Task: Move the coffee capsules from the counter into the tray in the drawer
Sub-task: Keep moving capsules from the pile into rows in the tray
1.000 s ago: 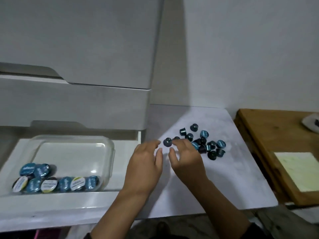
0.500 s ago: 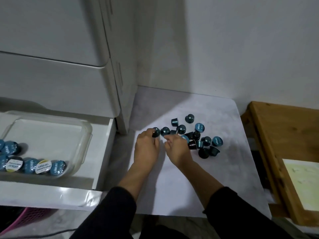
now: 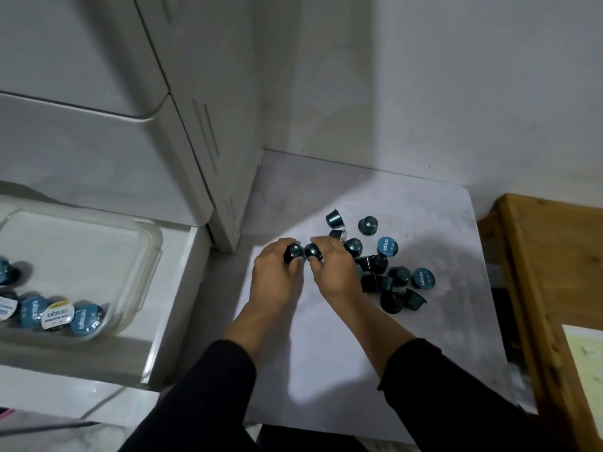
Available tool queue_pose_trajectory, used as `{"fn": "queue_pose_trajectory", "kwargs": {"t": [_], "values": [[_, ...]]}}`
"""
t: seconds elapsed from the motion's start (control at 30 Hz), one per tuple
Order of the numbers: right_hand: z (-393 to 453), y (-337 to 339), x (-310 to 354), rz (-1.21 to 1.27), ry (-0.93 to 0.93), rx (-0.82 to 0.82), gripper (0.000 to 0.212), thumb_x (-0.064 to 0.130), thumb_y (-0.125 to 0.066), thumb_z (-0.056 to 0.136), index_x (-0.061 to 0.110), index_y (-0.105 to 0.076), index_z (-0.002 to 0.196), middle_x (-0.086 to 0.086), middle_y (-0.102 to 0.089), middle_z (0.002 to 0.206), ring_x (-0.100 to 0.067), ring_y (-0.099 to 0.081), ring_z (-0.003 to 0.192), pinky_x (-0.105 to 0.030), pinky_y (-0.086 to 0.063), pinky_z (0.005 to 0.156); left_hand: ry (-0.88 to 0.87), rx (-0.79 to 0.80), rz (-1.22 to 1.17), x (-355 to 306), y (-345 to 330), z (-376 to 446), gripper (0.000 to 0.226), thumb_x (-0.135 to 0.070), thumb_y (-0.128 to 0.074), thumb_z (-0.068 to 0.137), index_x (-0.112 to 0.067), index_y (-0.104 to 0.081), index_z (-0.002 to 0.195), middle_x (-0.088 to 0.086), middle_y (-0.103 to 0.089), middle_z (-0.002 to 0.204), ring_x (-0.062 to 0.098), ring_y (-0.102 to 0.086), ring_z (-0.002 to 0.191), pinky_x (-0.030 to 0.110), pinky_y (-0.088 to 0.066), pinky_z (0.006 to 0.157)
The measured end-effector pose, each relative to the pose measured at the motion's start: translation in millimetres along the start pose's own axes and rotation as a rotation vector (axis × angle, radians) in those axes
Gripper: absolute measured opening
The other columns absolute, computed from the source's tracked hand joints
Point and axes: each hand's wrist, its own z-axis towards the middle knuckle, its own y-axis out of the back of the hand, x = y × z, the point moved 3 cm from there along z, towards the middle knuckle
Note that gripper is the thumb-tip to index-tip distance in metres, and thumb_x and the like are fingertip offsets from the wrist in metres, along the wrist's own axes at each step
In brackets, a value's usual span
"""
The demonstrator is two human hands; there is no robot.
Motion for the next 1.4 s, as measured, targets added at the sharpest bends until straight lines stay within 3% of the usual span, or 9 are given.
{"fn": "queue_pose_trajectory", "kwargs": {"t": [0.17,0.33,0.47,0.67,0.8,0.97,1.17,1.3,1.4], "values": [[-6,-4,-4,0.034,-0.005,0.018,0.030,0.003,-0.060,0.083,0.002,-0.060,0.112,-0.018,-0.061,0.114,-0.032,-0.057,0.104,-0.033,-0.043,0.089,0.092,0.017,-0.068,10,7,-15,0.023,-0.018,-0.061,0.085,-0.018,-0.065,0.107,-0.003,-0.068,0.110,0.008,-0.059,0.097,-0.002,-0.031,0.081],[-22,-4,-7,0.099,0.012,0.028,0.028,0.005,-0.061,0.084,0.001,-0.062,0.112,-0.015,-0.058,0.118,-0.022,-0.054,0.107,-0.002,-0.026,0.089,0.167,0.045,-0.132,17,12,-34,0.024,-0.025,-0.057,0.088,-0.029,-0.064,0.111,-0.015,-0.067,0.111,-0.005,-0.057,0.094,-0.009,-0.031,0.078],[-28,-1,-7,0.172,0.041,0.017,0.020,0.003,-0.061,0.084,0.003,-0.068,0.103,-0.014,-0.058,0.110,-0.008,-0.049,0.092,0.007,-0.031,0.080,0.151,0.059,-0.083,17,16,-37,0.021,-0.024,-0.052,0.091,-0.031,-0.064,0.107,-0.016,-0.069,0.102,-0.002,-0.060,0.091,-0.009,-0.032,0.075],[-23,3,-8,0.207,0.028,0.070,0.018,0.010,-0.064,0.084,0.005,-0.070,0.101,-0.013,-0.060,0.106,-0.015,-0.056,0.087,0.000,-0.035,0.077,0.067,0.051,0.085,15,20,-31,0.018,-0.021,-0.052,0.091,-0.024,-0.070,0.091,-0.007,-0.072,0.096,0.015,-0.063,0.087,0.016,-0.039,0.074],[-22,1,-12,0.201,0.000,0.165,0.037,0.018,-0.076,0.074,0.012,-0.065,0.110,-0.001,-0.053,0.107,-0.008,-0.052,0.083,-0.006,-0.040,0.072,0.111,0.069,0.010,14,21,-34,0.014,-0.030,-0.059,0.087,-0.025,-0.070,0.093,-0.009,-0.070,0.093,0.008,-0.061,0.085,0.011,-0.038,0.072],[-23,2,-12,0.185,0.047,0.120,0.031,0.004,-0.067,0.081,0.009,-0.066,0.111,0.000,-0.047,0.100,-0.007,-0.053,0.071,-0.007,-0.044,0.073,0.136,0.054,-0.033,11,23,-35,0.015,-0.025,-0.065,0.083,-0.023,-0.072,0.096,-0.009,-0.072,0.095,0.003,-0.061,0.086,-0.001,-0.039,0.075],[-21,5,-10,0.289,-0.028,0.098,0.030,0.001,-0.069,0.079,0.009,-0.068,0.108,-0.006,-0.048,0.097,-0.030,-0.064,0.085,-0.042,-0.054,0.086,0.225,-0.005,-0.095,9,30,-33,0.019,-0.018,-0.065,0.084,-0.017,-0.073,0.101,0.002,-0.072,0.106,0.011,-0.063,0.100,0.009,-0.035,0.089],[-15,25,-5,0.375,-0.096,0.061,0.029,0.008,-0.068,0.081,0.014,-0.068,0.109,0.000,-0.051,0.091,-0.030,-0.065,0.087,-0.045,-0.054,0.086,0.327,-0.052,-0.331,0,34,-33,0.017,-0.019,-0.070,0.080,-0.018,-0.074,0.096,-0.002,-0.074,0.096,0.010,-0.067,0.086,0.032,-0.053,0.091],[-12,50,6,0.521,-0.158,0.017,0.025,0.009,-0.068,0.081,0.019,-0.070,0.104,0.003,-0.057,0.087,-0.029,-0.066,0.087,-0.047,-0.055,0.084,0.316,-0.046,-0.480,-18,43,-32,0.017,-0.013,-0.069,0.081,-0.018,-0.074,0.097,-0.003,-0.073,0.088,0.010,-0.069,0.063,0.028,-0.059,0.075]]}}
